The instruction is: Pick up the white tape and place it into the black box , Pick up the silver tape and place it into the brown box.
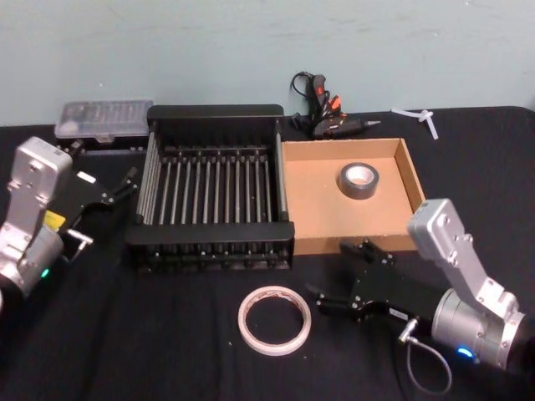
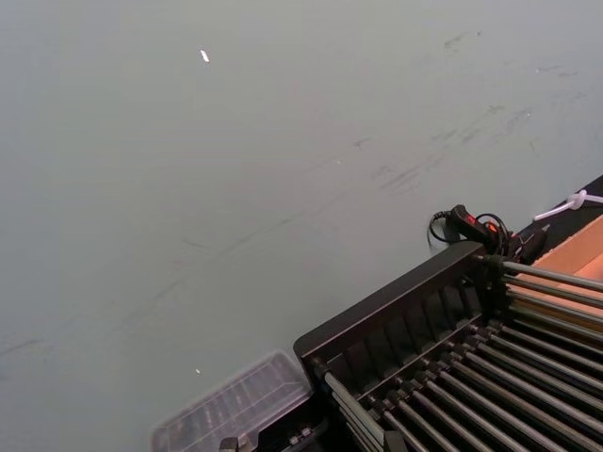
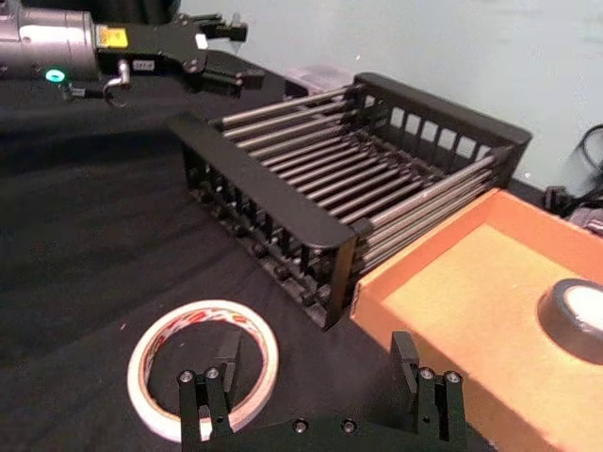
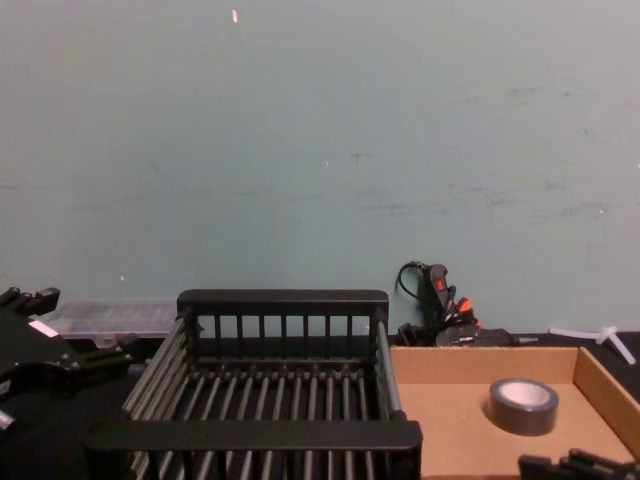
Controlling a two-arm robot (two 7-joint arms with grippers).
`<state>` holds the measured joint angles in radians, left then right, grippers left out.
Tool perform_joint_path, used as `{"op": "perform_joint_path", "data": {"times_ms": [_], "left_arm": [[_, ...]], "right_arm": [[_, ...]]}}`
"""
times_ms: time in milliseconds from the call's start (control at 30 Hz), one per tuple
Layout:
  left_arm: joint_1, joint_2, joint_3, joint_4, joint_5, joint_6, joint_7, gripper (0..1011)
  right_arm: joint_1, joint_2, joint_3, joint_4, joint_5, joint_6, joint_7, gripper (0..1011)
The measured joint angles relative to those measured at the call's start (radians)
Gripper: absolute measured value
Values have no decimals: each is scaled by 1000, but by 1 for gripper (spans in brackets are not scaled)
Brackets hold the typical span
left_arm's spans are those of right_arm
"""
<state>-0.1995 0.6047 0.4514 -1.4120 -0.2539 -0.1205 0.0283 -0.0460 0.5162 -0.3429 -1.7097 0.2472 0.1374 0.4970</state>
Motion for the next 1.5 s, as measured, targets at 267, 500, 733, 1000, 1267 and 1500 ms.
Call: {"op": "perform_joint_path", "data": {"times_ms": [267,500,733,1000,1267,1500], "left_arm": [[0,0,0,0,0,0,0,1001],[0,0,0,0,0,0,0,1001],[0,0,0,0,0,0,0,1001],[0,0,0,0,0,0,0,1001],[0,0,0,0,0,0,0,1001],[0,0,0,0,0,0,0,1001]], "right_arm": [[26,1,-53,33,-16,-9,-14,1002],[54,-10,-91,62,-43,-12,-25,1003],[88,-31,-118,102,-64,-3,-30,1002],[120,-52,-136,138,-65,17,-22,1002],[136,-61,-150,158,-56,32,-11,1002],[146,-65,-158,170,-50,42,-9,1002]]}}
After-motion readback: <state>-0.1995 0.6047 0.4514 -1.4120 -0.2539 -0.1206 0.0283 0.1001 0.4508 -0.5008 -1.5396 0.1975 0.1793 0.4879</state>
